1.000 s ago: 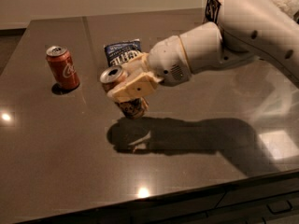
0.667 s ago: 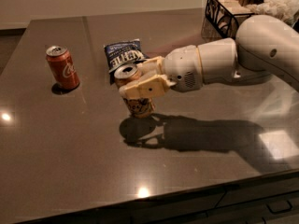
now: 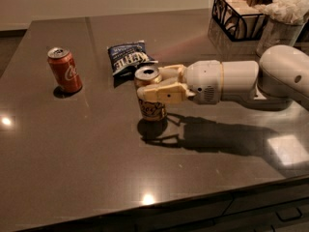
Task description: Place orange can upright
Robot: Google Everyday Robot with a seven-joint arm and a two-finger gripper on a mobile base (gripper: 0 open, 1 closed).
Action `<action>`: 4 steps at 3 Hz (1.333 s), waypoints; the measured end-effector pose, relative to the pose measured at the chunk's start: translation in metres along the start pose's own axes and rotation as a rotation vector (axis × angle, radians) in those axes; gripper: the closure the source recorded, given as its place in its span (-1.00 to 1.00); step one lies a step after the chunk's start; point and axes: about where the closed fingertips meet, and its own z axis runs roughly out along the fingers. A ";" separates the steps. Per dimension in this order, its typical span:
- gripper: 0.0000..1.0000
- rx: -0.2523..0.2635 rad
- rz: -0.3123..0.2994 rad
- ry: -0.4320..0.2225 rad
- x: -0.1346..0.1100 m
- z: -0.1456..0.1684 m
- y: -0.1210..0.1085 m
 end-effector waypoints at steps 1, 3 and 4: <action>0.50 0.035 -0.002 -0.072 0.007 -0.008 -0.006; -0.43 0.046 -0.010 -0.118 0.020 -0.013 -0.010; -0.90 0.042 -0.012 -0.117 0.019 -0.011 -0.009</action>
Offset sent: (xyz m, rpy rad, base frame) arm 0.0090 -0.0278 -0.0244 0.1374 -0.0076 -0.0969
